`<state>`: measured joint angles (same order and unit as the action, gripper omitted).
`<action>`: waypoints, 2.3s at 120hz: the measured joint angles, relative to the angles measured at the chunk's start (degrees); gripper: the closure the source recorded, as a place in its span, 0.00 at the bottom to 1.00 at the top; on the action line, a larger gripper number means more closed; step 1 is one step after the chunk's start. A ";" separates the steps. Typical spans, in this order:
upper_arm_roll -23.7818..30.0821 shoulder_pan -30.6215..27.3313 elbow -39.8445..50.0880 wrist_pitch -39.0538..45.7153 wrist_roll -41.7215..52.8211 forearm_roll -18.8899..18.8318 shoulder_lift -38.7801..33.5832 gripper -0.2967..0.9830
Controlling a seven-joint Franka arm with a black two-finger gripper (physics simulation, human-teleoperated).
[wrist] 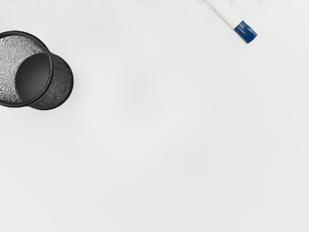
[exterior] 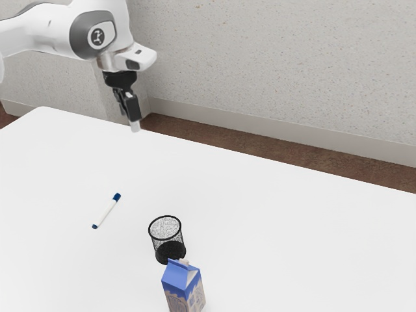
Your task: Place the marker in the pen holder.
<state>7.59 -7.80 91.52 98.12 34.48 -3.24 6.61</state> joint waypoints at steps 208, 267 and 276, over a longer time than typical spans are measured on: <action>-14.27 -2.20 16.35 34.07 -25.81 5.33 21.21 0.58; -13.89 -1.47 17.55 34.60 -28.58 3.13 17.23 0.80; -13.60 0.94 20.68 34.47 -29.15 2.58 10.36 0.82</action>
<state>-6.01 -6.86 112.19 132.59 5.33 -0.66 16.98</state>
